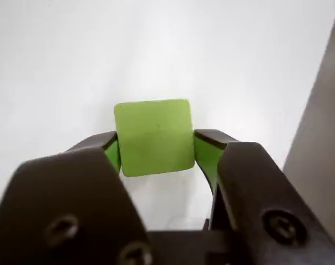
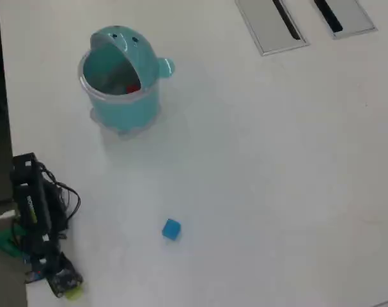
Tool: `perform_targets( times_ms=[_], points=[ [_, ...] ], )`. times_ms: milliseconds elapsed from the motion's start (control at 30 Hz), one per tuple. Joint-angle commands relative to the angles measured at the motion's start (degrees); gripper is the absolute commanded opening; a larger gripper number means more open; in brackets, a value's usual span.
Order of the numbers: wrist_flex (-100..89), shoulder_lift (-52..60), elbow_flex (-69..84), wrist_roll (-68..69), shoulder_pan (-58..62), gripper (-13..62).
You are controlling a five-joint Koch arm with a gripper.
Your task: Grasp RGB lego blocks and put them in the bin one by one.
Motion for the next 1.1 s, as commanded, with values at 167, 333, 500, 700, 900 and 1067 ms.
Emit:
perform_targets(
  times_ms=[167, 333, 500, 700, 900, 1067],
  points=[
    [-0.53, -0.35, -1.41, -0.35, -1.23, 12.6],
    [-0.79, 1.58, -2.02, 1.49, -3.60, 12.7],
    [-1.76, 5.19, -2.11, 5.54, -8.09, 12.6],
    [-4.48, 9.58, -2.02, 7.56, -12.74, 12.6],
    [-8.17, 16.08, 0.26, 10.63, -19.51, 9.5],
    [-12.74, 20.30, 3.08, 10.99, -23.73, 9.5]
  ],
)
